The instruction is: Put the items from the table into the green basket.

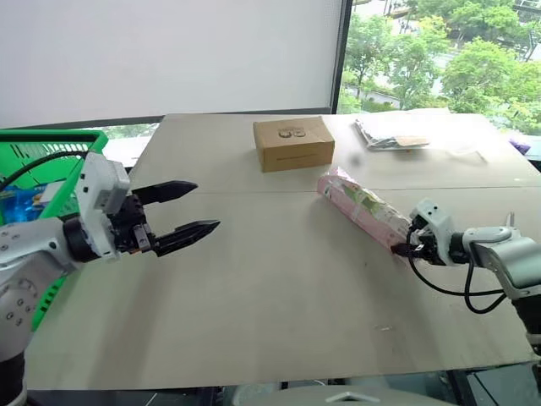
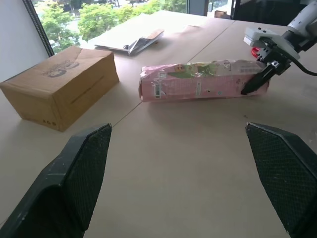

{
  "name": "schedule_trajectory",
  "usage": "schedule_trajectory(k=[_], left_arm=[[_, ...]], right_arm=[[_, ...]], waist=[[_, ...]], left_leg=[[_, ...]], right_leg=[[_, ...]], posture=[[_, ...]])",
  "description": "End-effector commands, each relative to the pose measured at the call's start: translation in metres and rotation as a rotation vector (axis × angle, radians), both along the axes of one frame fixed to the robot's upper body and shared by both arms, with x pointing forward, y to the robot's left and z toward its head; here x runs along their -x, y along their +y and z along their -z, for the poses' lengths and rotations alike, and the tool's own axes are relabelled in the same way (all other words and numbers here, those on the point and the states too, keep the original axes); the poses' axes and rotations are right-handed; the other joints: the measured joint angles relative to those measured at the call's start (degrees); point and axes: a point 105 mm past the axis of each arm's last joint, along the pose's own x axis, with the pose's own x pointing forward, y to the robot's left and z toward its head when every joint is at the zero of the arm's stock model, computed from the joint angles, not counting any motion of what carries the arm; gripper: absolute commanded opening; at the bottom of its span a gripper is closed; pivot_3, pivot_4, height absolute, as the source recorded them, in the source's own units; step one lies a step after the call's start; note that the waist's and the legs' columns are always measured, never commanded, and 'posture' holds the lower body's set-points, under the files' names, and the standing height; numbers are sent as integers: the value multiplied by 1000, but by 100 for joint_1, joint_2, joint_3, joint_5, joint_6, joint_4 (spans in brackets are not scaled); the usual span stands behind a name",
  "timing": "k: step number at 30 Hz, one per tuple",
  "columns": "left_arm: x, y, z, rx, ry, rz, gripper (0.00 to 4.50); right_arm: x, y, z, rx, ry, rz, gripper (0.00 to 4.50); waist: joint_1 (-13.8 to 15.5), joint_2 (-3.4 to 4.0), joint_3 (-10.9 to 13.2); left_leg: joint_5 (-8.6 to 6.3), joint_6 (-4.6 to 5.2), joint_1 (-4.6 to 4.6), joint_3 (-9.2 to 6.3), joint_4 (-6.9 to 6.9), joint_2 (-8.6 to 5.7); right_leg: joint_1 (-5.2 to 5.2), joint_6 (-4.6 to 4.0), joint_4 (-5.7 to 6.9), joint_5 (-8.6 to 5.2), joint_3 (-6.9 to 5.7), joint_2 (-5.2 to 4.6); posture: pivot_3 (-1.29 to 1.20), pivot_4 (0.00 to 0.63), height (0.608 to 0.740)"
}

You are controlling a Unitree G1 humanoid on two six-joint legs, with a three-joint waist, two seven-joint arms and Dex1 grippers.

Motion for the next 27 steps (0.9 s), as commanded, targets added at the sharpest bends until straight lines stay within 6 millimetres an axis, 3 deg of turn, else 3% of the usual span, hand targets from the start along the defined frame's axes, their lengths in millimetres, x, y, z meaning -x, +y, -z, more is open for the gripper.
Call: schedule_trajectory(k=[1, 4, 8, 13, 19, 24, 25, 27], left_arm=[[-5, -4, -9, 106, -31, -9, 4500], [-10, -11, -14, 235, -41, -7, 4500], [-15, -26, -32, 458, -62, 31, 4500], [-12, -56, -52, 684, -61, 184, 4500], [-3, -86, -64, 773, -41, 377, 4500], [-6, -91, -63, 771, -36, 382, 4500], [-8, -91, -63, 776, -37, 372, 4500], [-6, -88, -65, 798, -43, 373, 4500]], right_arm=[[-14, 27, -42, -165, -221, -99, 827], [-7, 59, -74, -359, -334, -239, 827], [29, 100, -114, -585, -315, -499, 827], [57, 136, -143, -694, -322, -739, 827], [67, 166, -139, -675, -268, -869, 827], [70, 172, -132, -648, -214, -933, 827], [69, 172, -134, -659, -217, -926, 1671], [67, 172, -136, -663, -220, -918, 2480]], waist=[[-35, 9, 6], [-55, 11, 7], [-45, 10, 7], [-27, 0, 0], [-60, -5, -3], [-64, -2, -1], [-62, -4, -2], [-62, -2, -1]], left_leg=[[0, 0, 0, 0, 0, 0], [0, 0, -3, -5, 0, 3], [0, -1, -19, -21, -2, 4], [-1, -2, -23, -35, 0, -2], [4, -10, -18, -30, 4, -7], [5, -11, -18, -29, 4, -10], [6, -11, -18, -30, 4, -10], [5, -11, -18, -31, 4, -11]], right_leg=[[0, 4, 1, -2, 0, 0], [-2, 17, 3, 14, 2, 4], [-13, 14, 5, 17, 7, -1], [-11, 14, 3, 18, -6, -12], [-8, 11, 6, 19, 0, -7], [-9, 10, 6, 18, 1, 4], [-9, 10, 5, 18, 1, 4], [-9, 10, 5, 18, 0, 4]], posture=[[156, 0, 740], [152, 0, 740], [150, 0, 740], [118, 0, 740], [107, 0, 740], [111, 0, 740], [115, 0, 740], [120, 0, 740]])
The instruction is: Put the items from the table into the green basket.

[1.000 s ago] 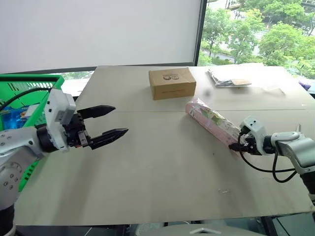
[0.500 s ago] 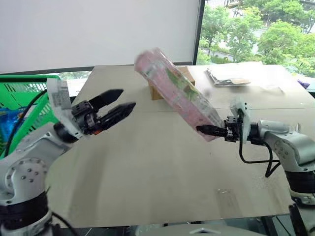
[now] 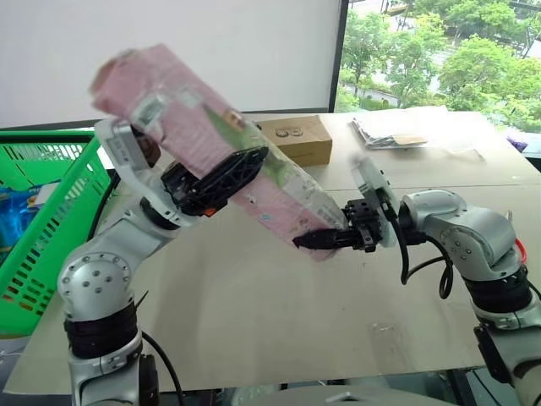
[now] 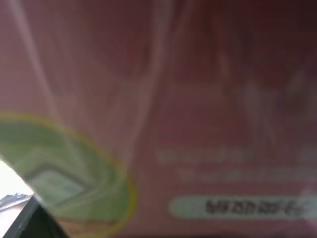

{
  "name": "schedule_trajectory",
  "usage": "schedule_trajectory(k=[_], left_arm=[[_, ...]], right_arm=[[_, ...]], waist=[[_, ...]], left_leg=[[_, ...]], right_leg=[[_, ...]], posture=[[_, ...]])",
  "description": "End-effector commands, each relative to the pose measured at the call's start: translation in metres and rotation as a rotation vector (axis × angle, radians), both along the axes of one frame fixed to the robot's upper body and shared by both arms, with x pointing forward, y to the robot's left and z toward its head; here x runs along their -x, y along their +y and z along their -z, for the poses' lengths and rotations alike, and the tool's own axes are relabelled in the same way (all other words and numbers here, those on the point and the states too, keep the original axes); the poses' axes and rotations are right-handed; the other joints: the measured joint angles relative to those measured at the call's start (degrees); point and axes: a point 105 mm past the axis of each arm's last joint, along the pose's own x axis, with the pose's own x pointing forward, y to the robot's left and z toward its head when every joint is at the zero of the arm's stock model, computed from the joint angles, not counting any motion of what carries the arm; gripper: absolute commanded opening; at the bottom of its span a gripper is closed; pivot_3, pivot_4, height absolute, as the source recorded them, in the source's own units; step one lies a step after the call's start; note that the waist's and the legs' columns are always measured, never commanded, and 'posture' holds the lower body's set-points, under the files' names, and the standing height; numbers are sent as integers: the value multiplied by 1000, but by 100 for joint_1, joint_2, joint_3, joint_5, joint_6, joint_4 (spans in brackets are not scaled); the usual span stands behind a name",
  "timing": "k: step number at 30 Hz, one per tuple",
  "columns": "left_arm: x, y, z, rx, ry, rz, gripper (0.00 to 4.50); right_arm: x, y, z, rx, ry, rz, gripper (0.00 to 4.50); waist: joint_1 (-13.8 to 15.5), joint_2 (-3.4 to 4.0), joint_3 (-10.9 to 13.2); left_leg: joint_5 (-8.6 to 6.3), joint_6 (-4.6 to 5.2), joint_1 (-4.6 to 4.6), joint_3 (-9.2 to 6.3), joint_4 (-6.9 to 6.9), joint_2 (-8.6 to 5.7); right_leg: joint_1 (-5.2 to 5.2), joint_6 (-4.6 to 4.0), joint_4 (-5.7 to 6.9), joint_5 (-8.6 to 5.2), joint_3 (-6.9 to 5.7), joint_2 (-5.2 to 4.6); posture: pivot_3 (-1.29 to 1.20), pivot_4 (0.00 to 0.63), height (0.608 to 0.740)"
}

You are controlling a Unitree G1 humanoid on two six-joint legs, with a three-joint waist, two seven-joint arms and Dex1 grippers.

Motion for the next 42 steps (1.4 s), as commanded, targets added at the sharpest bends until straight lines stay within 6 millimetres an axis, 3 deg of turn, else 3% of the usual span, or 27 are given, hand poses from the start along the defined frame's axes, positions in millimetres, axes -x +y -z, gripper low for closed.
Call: schedule_trajectory(k=[1, 4, 5, 11, 15, 18, 19, 21, 22, 28, 33, 42], left_arm=[[5, 1, -9, 33, -41, 6, 4500], [-1, 7, -10, 40, -48, -61, 4500], [-4, 10, -11, 35, -57, -97, 4500], [-4, 17, -12, 29, -63, -151, 4500], [9, -1, 16, -84, 16, -78, 4500], [7, -3, 27, -122, 39, -96, 4500], [5, -4, 29, -135, 37, -104, 3990], [3, -5, 33, -149, 37, -112, 3539], [2, -6, 33, -152, 36, -112, 2985], [3, -10, 35, -155, 38, -96, 2985], [8, -12, 38, -154, 54, -61, 2985], [8, -16, 41, -167, 56, -31, 2985]], right_arm=[[2, 3, -11, -24, -38, -25, 2927], [-2, -1, -10, -14, -29, 10, 4421], [-3, -3, -9, -7, -29, 24, 4467], [-16, -17, -6, 15, -18, 119, 4467], [-16, -18, -2, 16, -23, 135, 4467], [-15, -13, 0, 9, -28, 130, 4467], [-14, -11, 1, 9, -32, 127, 4500], [-12, -8, 2, 7, -30, 114, 4500], [-10, -7, 3, 5, -28, 108, 4500], [-9, -1, 9, 3, -31, 121, 4500], [-13, -1, 11, -12, -30, 148, 4500], [-1, 5, 13, -27, 3, 73, 4500]], waist=[[1, 1, 1], [5, 0, 0], [8, 0, 0], [15, 0, 0], [6, 0, -1], [36, -1, -1], [49, 0, -4], [56, 7, -8], [57, 9, -9], [52, 11, -7], [49, 13, -7], [42, 14, -6]], left_leg=[[0, 0, 0, 0, 0, 0], [0, 0, 0, 0, 0, -2], [0, 0, 0, 0, 0, -2], [1, -1, 1, 0, 0, -4], [0, 0, 1, 1, -3, -3], [0, 1, -1, -1, -4, -4], [1, 0, -1, -7, -3, -4], [1, 0, 14, -5, -2, -5], [1, 0, 18, -4, -2, -6], [-1, 4, 89, 4, -10, -8], [-1, 3, 97, 5, -10, -6], [-1, 3, 96, 6, -10, -6]], right_leg=[[0, 0, 1, 0, 1, 0], [0, 0, 0, 0, 0, 0], [0, 0, 0, 0, 0, 0], [1, 0, 0, 0, 0, -1], [0, 0, -1, 0, 4, -5], [0, 0, -1, 0, 2, -5], [1, 0, -2, -1, -3, -3], [17, -1, -2, -2, -3, 0], [20, -1, -2, -3, -2, 2], [88, -10, -15, -21, 3, 10], [91, -6, -12, -23, 6, 7], [91, 1, -15, -28, 6, 3]], posture=[[120, 0, 740], [129, 0, 740], [132, 0, 740], [136, 0, 740], [142, 0, 740], [143, 0, 740], [143, 0, 740], [142, 0, 740], [142, 0, 740], [132, 0, 740], [122, 0, 740], [112, 0, 740]])
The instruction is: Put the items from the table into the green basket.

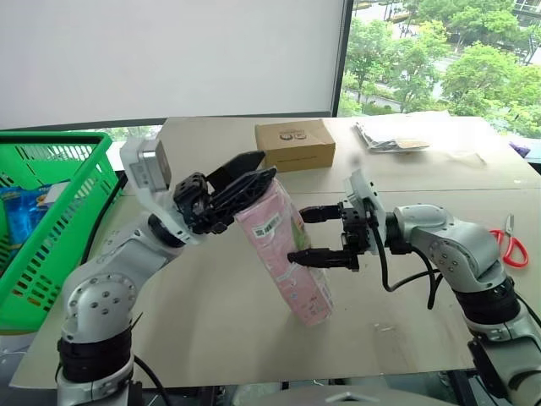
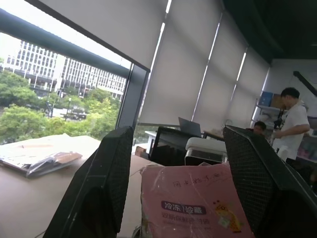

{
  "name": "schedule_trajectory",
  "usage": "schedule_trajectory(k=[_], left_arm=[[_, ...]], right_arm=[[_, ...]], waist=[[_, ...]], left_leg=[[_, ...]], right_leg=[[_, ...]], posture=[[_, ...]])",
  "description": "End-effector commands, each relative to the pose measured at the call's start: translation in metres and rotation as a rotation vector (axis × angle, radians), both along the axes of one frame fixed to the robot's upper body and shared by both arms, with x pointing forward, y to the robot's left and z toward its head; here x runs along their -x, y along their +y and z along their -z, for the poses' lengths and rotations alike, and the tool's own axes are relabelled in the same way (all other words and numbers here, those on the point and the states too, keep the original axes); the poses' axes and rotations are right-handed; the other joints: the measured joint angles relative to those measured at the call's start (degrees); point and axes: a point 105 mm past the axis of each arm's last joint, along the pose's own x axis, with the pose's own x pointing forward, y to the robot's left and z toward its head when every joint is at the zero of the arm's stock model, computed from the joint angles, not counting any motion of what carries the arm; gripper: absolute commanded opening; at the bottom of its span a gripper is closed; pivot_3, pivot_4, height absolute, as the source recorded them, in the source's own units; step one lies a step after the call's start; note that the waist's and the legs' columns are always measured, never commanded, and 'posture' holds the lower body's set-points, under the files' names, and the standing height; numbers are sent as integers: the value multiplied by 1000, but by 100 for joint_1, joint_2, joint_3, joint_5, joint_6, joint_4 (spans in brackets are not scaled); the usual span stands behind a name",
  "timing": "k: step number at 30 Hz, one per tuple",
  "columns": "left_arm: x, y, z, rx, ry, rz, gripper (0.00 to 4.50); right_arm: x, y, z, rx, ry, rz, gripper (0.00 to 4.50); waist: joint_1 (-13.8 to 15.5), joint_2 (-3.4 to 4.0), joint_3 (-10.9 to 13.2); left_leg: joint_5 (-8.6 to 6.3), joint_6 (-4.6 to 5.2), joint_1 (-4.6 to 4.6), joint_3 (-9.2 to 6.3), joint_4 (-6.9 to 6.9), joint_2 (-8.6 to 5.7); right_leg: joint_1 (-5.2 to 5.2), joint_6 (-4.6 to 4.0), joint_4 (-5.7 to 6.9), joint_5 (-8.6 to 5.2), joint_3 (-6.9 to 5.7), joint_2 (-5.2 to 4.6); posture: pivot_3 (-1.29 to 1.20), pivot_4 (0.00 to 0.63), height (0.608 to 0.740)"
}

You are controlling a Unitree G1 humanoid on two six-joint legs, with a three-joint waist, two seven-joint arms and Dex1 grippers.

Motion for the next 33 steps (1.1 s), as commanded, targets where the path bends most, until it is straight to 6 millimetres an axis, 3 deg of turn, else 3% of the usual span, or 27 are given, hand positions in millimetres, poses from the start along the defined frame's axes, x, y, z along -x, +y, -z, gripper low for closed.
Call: schedule_trajectory(k=[1, 6, 11, 14, 17, 24, 25, 32, 33], left_arm=[[2, -12, 14, -63, 41, 50, 2985], [-1, -11, 14, -68, 39, 49, 2985], [-3, -14, 15, -68, 39, 61, 2985], [-4, -15, 15, -67, 37, 65, 2985], [-6, -13, 16, -81, 31, 37, 2949], [-13, -6, 17, -79, 41, -47, 2949], [-13, -5, 15, -67, 47, -44, 2949], [-16, 2, 8, -37, 90, -33, 2949], [-14, 3, 7, -32, 90, -24, 2415]], right_arm=[[10, 3, -6, -16, -14, -62, 4500], [23, 2, -2, 19, 62, -174, 4500], [-2, 15, 11, 74, -3, -83, 4500], [0, 21, 9, 70, 13, -114, 4500], [5, 21, 9, 72, 23, -140, 3562], [9, 21, 7, 50, 26, -148, 504], [8, 21, 7, 46, 20, -140, 318], [4, 22, 9, 52, -4, -117, 318], [4, 22, 9, 51, -5, -115, 316]], waist=[[-7, 1, 1], [-21, 2, 1], [-50, 6, 0], [-45, 12, 3], [-37, 11, 3], [-33, 12, 4], [-33, 13, 4], [-37, 21, 10], [-39, 23, 11]], left_leg=[[0, 0, 0, 0, 0, 0], [0, 0, 0, -1, -1, 0], [0, 0, 4, 2, -2, 2], [0, -1, 4, 0, -2, 4], [-1, 1, -2, -2, -5, 0], [-3, 3, -2, -5, -7, 0], [-3, 3, -2, -6, -7, 1], [-3, 3, -4, -7, -8, 2], [-3, 3, -4, -7, -9, 2]], right_leg=[[0, 1, 0, 0, 0, 0], [0, 2, -2, -1, -1, 0], [1, 6, -2, -4, 1, -4], [0, 6, -2, -5, -1, 8], [0, 6, -9, -4, -2, 5], [0, 5, -13, -4, -4, -14], [0, 6, -13, -4, -5, -15], [-1, 8, -14, -5, -6, -12], [-1, 8, -15, -6, -6, -12]], posture=[[112, 0, 740], [112, 0, 740], [94, 0, 740], [101, 0, 740], [113, 0, 740], [120, 0, 740], [123, 0, 740], [122, 0, 740], [122, 0, 740]])
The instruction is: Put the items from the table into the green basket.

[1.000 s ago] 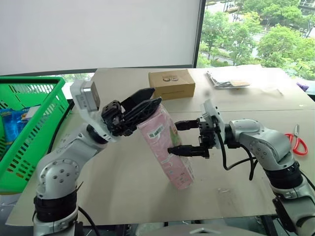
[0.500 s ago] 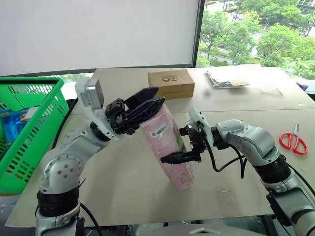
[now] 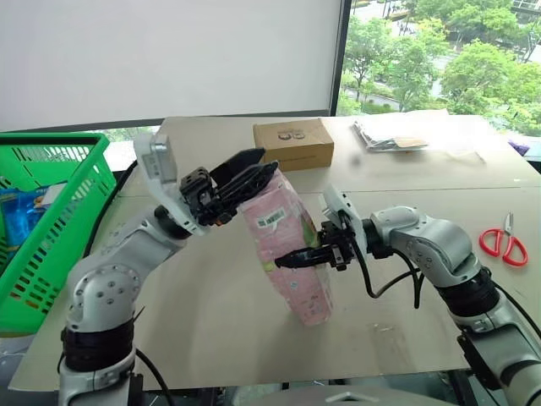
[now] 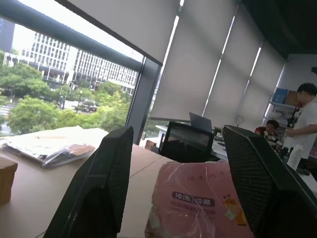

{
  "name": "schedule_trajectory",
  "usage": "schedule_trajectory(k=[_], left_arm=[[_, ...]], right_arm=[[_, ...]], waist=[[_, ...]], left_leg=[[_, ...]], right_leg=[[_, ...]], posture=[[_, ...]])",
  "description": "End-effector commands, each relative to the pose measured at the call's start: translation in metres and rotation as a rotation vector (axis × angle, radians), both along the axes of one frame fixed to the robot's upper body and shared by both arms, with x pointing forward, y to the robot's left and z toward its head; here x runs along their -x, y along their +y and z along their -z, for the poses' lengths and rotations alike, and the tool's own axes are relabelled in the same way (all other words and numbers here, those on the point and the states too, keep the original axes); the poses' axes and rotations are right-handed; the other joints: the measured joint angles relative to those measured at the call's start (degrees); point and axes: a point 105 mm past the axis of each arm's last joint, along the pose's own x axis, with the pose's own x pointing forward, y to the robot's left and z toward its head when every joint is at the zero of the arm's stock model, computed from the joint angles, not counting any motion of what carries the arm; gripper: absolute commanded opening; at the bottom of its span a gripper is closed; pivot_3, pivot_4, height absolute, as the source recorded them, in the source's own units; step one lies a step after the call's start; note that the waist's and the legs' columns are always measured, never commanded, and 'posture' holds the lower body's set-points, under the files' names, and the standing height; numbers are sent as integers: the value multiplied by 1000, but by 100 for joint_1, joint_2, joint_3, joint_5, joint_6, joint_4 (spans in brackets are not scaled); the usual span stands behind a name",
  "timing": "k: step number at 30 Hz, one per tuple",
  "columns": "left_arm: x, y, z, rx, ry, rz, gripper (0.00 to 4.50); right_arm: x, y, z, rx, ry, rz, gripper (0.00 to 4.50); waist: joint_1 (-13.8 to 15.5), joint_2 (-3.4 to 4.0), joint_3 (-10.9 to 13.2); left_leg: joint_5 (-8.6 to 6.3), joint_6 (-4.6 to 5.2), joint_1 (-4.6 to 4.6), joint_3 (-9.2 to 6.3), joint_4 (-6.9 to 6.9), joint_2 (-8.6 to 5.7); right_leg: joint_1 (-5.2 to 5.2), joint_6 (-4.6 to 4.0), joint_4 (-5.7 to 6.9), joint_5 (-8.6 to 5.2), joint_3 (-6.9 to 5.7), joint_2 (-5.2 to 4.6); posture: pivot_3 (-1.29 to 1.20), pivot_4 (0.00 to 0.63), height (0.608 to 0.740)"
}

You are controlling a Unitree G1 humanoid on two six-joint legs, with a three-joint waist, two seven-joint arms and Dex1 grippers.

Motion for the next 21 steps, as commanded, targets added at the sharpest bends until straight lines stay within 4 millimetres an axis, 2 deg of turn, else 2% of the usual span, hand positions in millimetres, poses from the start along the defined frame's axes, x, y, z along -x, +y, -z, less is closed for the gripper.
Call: schedule_trajectory(k=[1, 2, 9, 12, 16, 17, 19, 21], left_arm=[[2, 0, 4, -18, 39, 26, 2115], [1, 1, 4, -19, 39, 16, 1687], [6, 8, -5, -12, -19, 11, 1687], [6, 15, -9, 18, -27, 1, 2525], [9, 21, -15, 50, -37, 5, 4293], [8, 25, -17, 56, -32, -6, 4482], [10, 27, -17, 57, -22, 0, 4482], [19, 21, -12, 30, -4, 60, 4482]], right_arm=[[-3, -1, -8, -28, -52, 21, 316], [-3, -1, -8, -30, -53, 25, 316], [-5, -2, -7, -35, -58, 46, 316], [-6, -2, -7, -40, -59, 55, 316], [-10, -2, -10, -56, -60, 75, 316], [-12, -2, -11, -61, -62, 85, 316], [-15, -3, -13, -69, -67, 99, 316], [-19, -3, -17, -83, -72, 114, 316]], waist=[[-3, 3, 2], [-3, 4, 3], [-11, 13, 10], [-12, 16, 14], [-13, 17, 28], [-13, 21, 36], [-15, 24, 44], [-17, 27, 48]], left_leg=[[0, 0, 0, 0, -1, 0], [0, 0, 0, 0, -2, 0], [0, -1, -1, -1, -5, 1], [0, -1, -1, -1, -5, 2], [0, -1, -4, -2, -6, 7], [0, -1, -5, -2, -6, 7], [0, -1, -8, -1, -6, 7], [0, -2, -8, -1, -8, 8]], right_leg=[[-1, 0, -1, 0, 0, 0], [-1, 0, -1, 0, 0, -1], [-2, 0, -3, -1, 0, 0], [-4, 0, -2, -1, 0, 0], [-8, -1, -2, -1, -2, 0], [-8, -1, -2, -1, -1, 0], [-11, -1, -2, -1, -1, 0], [-12, -1, -3, -1, -1, 0]], posture=[[122, 0, 740], [122, 0, 740], [120, 0, 740], [118, 0, 740], [118, 0, 740], [118, 0, 740], [116, 0, 740], [116, 0, 740]])
